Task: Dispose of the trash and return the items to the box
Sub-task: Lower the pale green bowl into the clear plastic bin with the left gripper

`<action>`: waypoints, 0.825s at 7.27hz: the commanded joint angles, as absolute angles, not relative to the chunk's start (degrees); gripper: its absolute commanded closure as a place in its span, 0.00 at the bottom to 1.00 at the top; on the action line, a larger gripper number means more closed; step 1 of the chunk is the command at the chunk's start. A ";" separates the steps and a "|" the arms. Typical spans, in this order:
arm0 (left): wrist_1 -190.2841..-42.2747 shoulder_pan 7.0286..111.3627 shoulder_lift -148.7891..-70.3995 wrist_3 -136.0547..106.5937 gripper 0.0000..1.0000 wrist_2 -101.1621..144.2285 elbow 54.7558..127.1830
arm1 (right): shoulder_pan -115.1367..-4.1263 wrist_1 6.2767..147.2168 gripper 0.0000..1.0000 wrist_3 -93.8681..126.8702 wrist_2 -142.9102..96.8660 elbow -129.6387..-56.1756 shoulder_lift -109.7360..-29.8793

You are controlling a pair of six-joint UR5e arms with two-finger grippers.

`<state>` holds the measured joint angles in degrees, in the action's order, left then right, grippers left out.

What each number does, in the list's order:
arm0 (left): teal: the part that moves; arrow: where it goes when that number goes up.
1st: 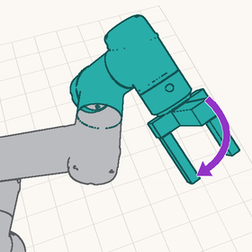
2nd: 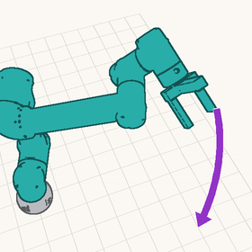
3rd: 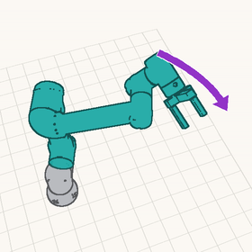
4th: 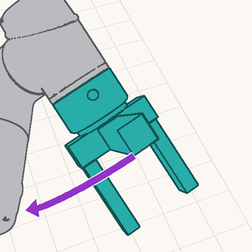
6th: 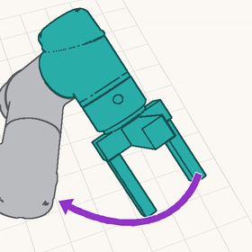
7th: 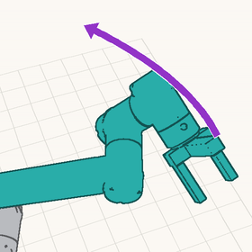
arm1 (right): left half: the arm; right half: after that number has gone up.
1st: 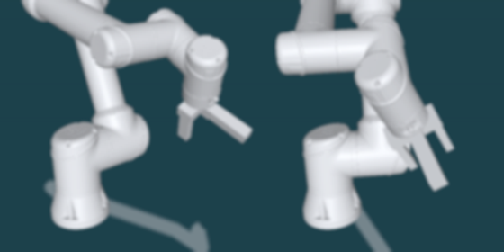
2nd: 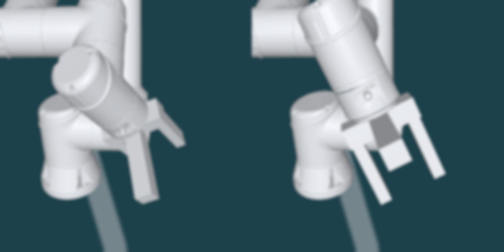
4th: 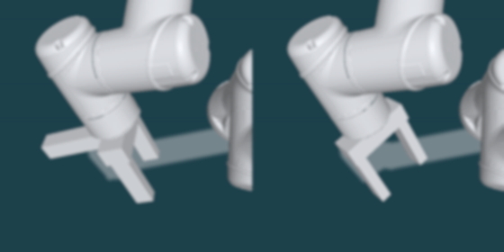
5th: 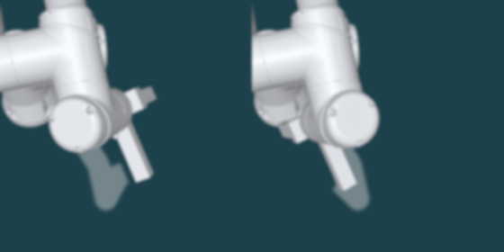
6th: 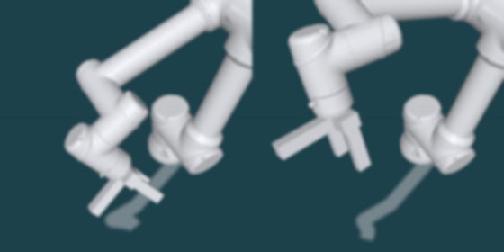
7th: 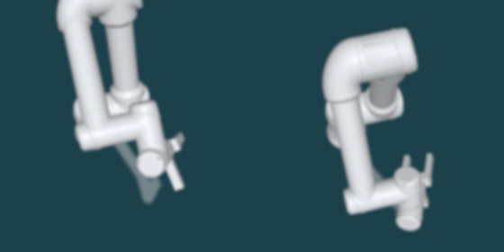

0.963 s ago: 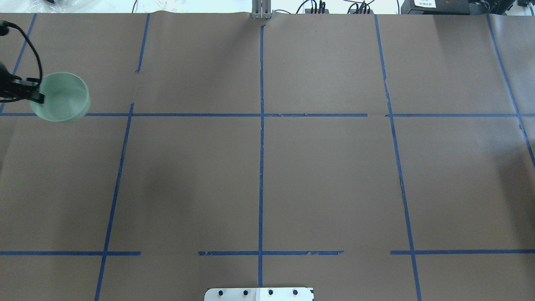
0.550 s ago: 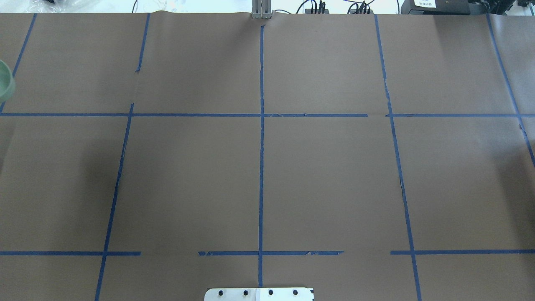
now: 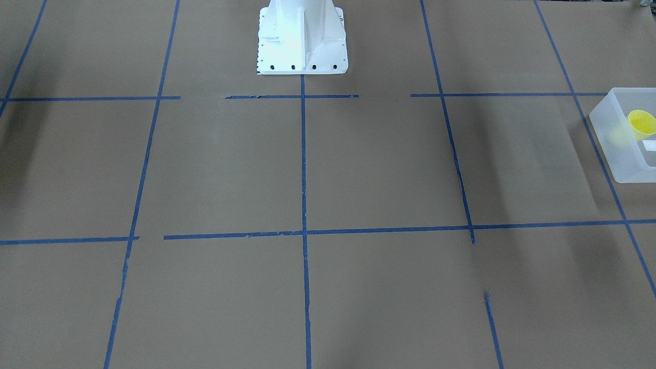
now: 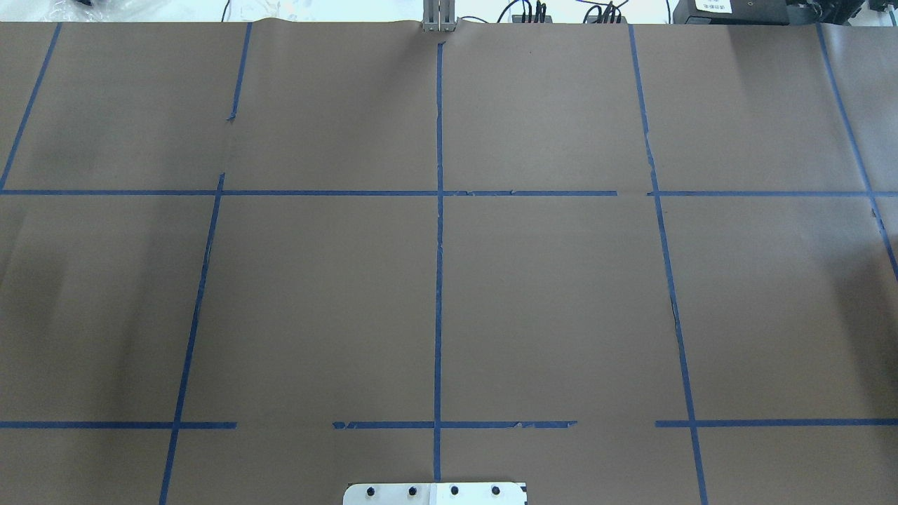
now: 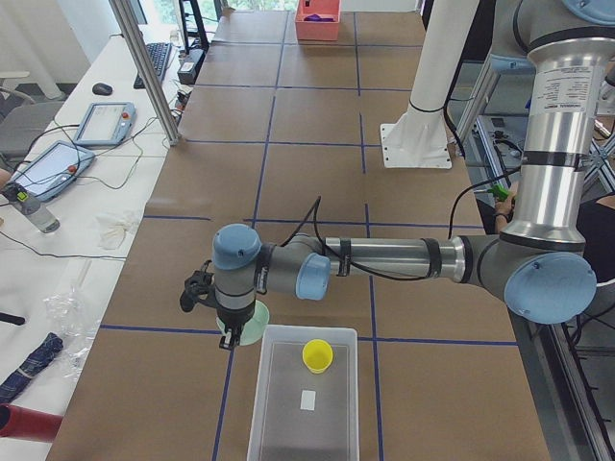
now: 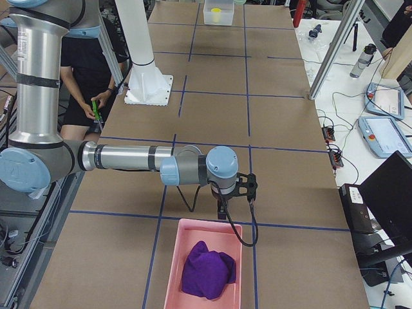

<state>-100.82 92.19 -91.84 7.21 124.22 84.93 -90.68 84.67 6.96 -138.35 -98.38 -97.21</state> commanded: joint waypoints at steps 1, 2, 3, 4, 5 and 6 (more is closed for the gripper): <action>-102.47 94.57 -88.17 15.98 1.00 123.84 79.39 | -90.70 84.64 0.00 6.94 -138.34 -98.61 -97.12; -106.48 94.83 -86.24 16.69 1.00 123.75 77.36 | -90.70 84.64 0.00 7.03 -138.34 -98.87 -97.03; -108.96 94.83 -84.48 16.70 1.00 123.23 76.47 | -90.70 84.55 0.00 7.03 -138.34 -99.05 -97.03; -111.59 95.70 -84.46 16.87 1.00 119.13 74.55 | -90.70 84.64 0.00 7.12 -138.34 -99.75 -97.12; -112.75 96.50 -84.46 16.87 1.00 117.96 73.49 | -90.70 84.64 0.00 7.21 -138.34 -99.76 -97.03; -112.94 96.50 -84.29 16.53 0.96 117.95 73.39 | -90.70 84.64 0.00 7.21 -138.34 -99.67 -97.12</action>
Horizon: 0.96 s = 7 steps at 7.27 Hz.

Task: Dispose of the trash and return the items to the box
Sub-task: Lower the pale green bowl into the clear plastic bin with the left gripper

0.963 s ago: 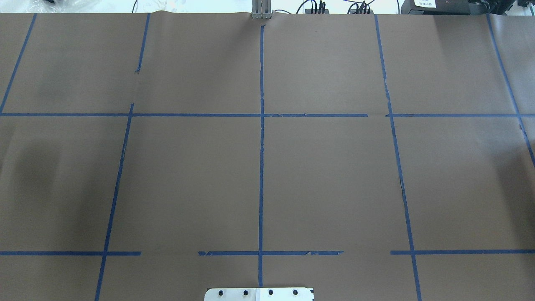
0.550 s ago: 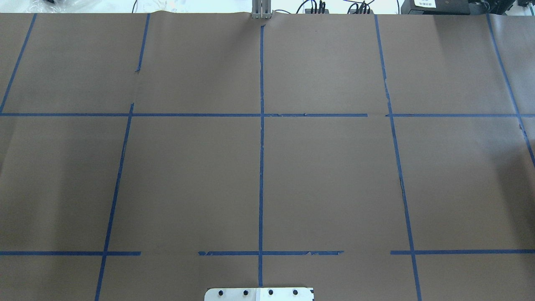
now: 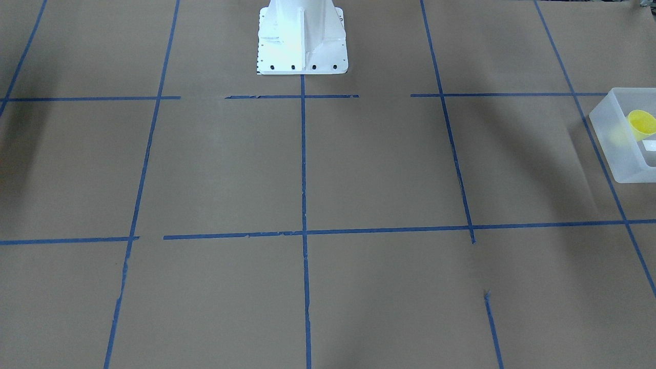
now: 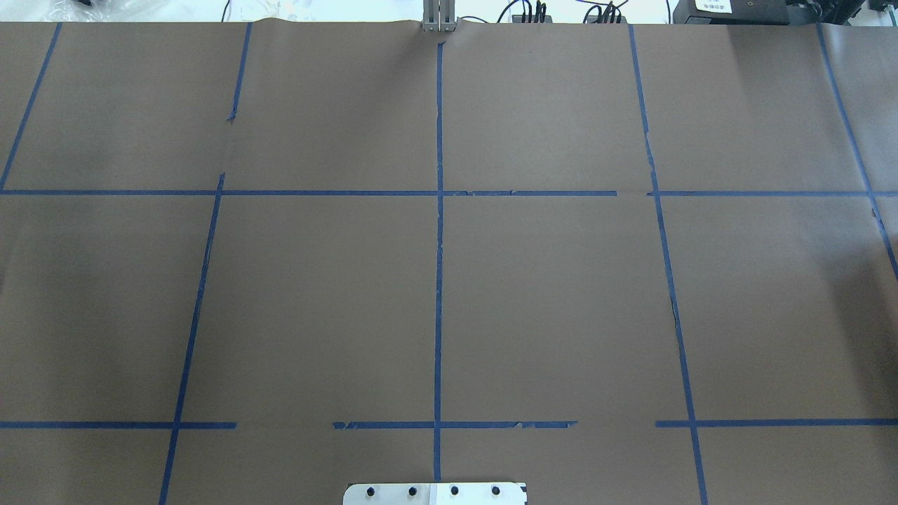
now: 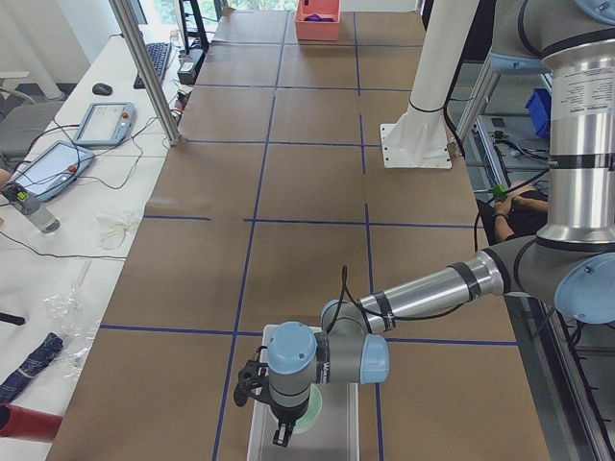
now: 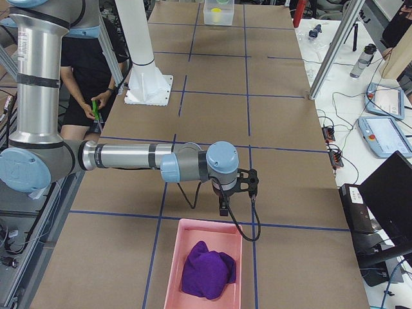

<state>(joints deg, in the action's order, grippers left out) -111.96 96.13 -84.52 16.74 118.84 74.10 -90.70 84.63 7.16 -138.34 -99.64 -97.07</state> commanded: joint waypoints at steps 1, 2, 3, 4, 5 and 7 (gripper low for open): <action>-112.94 96.50 -84.20 16.52 0.34 118.04 73.39 | -90.70 84.64 0.00 7.29 -138.34 -99.67 -97.12; -112.94 96.50 -84.11 16.00 0.00 118.04 73.56 | -90.70 84.64 0.00 7.29 -138.34 -99.67 -97.12; -113.03 96.50 -84.11 15.74 0.00 118.21 73.91 | -90.70 84.64 0.00 7.29 -138.34 -99.67 -97.03; -113.03 96.76 -84.63 15.56 0.00 118.65 74.79 | -90.70 84.64 0.00 7.29 -138.34 -99.67 -97.03; -112.94 97.03 -85.16 12.77 0.00 120.22 76.88 | -90.70 84.64 0.00 7.29 -138.43 -99.75 -97.03; -111.71 96.94 -85.52 4.44 0.00 125.56 83.46 | -90.70 84.64 0.00 7.38 -138.43 -99.76 -96.94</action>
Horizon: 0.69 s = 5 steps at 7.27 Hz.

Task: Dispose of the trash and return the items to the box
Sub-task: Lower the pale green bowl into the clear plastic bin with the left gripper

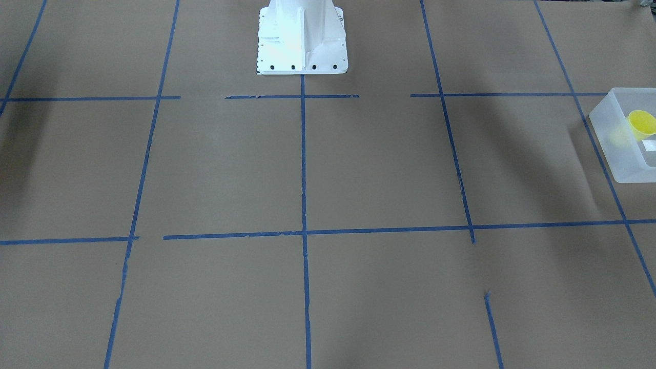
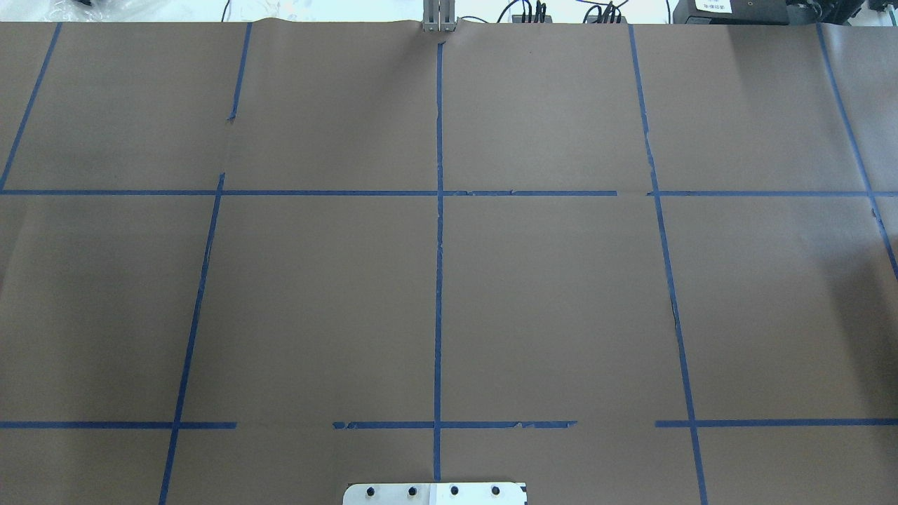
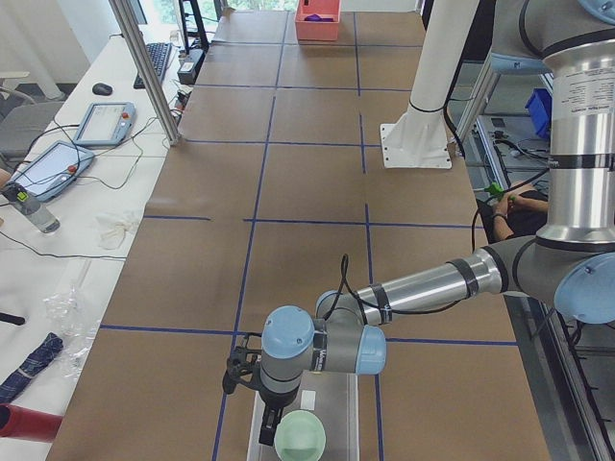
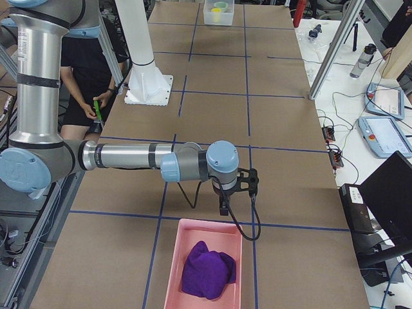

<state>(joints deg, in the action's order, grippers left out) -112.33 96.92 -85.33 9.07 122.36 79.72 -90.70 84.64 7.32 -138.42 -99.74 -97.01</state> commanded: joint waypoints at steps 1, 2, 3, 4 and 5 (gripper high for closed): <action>-108.58 96.94 -85.60 0.31 0.00 128.12 87.24 | -90.70 84.64 0.00 7.38 -138.43 -100.10 -96.94; -103.67 96.86 -85.78 -0.87 0.00 128.49 90.93 | -90.62 84.64 0.00 7.38 -138.43 -100.11 -96.94; -99.01 96.68 -86.13 -1.75 0.00 132.76 93.58 | -90.62 84.64 0.00 7.30 -138.43 -100.11 -96.94; -98.10 96.24 -86.22 -3.76 0.00 134.54 95.08 | -90.62 84.64 0.00 7.29 -138.43 -100.11 -96.94; -97.91 93.98 -86.48 -5.52 0.00 134.65 97.01 | -90.62 84.64 0.00 7.29 -138.51 -100.11 -96.94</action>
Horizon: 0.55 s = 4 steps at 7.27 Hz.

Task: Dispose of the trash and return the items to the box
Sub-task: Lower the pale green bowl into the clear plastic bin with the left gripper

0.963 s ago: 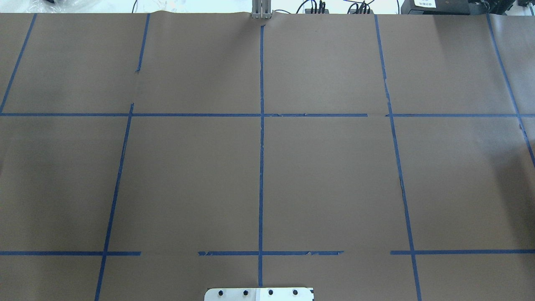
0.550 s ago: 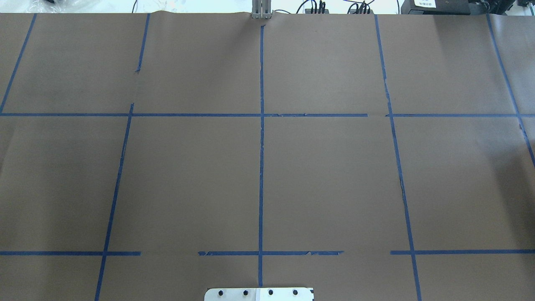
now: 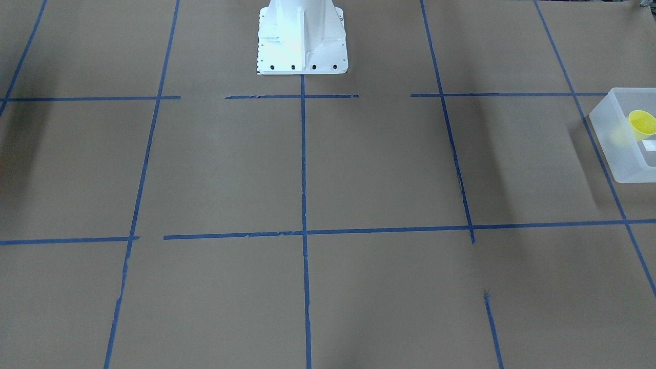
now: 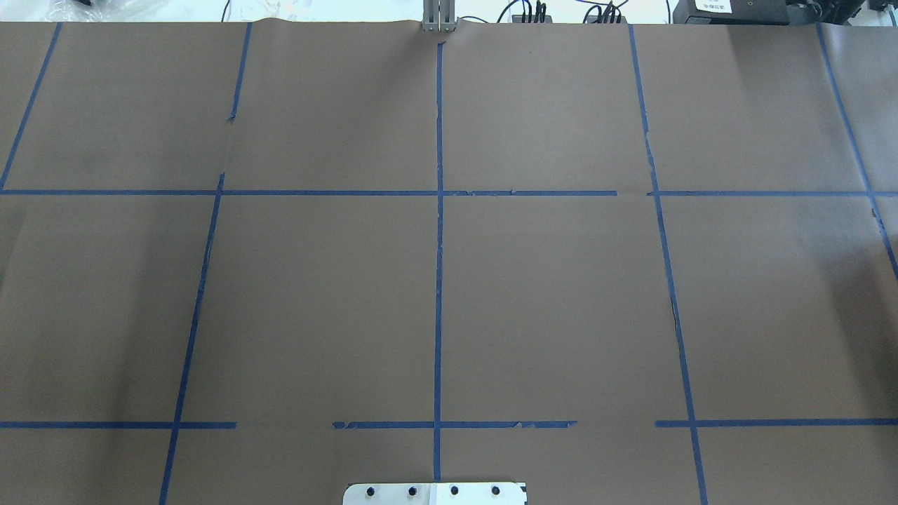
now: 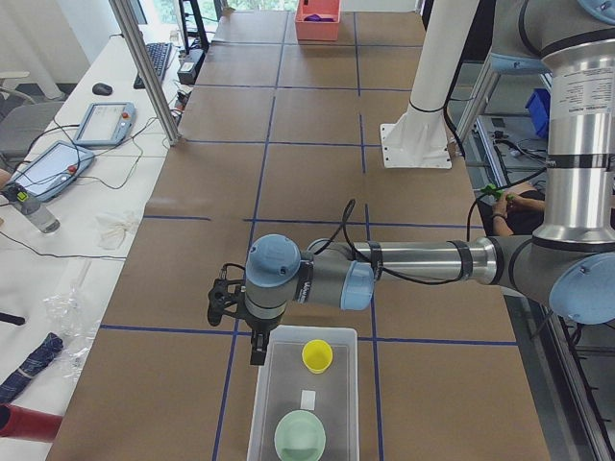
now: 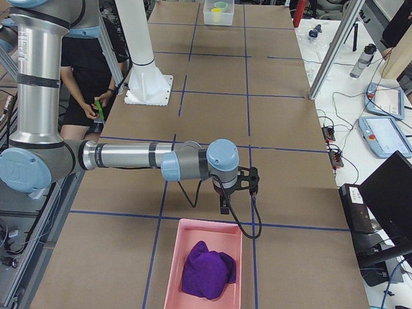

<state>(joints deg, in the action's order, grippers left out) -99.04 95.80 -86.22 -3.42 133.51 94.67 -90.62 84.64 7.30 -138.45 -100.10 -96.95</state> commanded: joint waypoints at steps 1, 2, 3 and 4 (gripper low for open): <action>-98.08 91.00 -86.57 -9.71 0.00 134.47 98.95 | -90.62 84.73 0.00 7.29 -138.52 -100.11 -96.94; -98.26 89.84 -86.49 -10.19 0.00 134.30 98.53 | -90.62 84.73 0.00 7.29 -138.52 -99.93 -96.94; -98.26 89.82 -86.14 -9.93 0.00 134.04 98.00 | -90.62 84.73 0.00 7.29 -138.43 -99.84 -96.94; -98.44 89.74 -85.87 -9.76 0.00 134.03 97.21 | -90.62 84.73 0.00 7.21 -138.43 -99.76 -96.94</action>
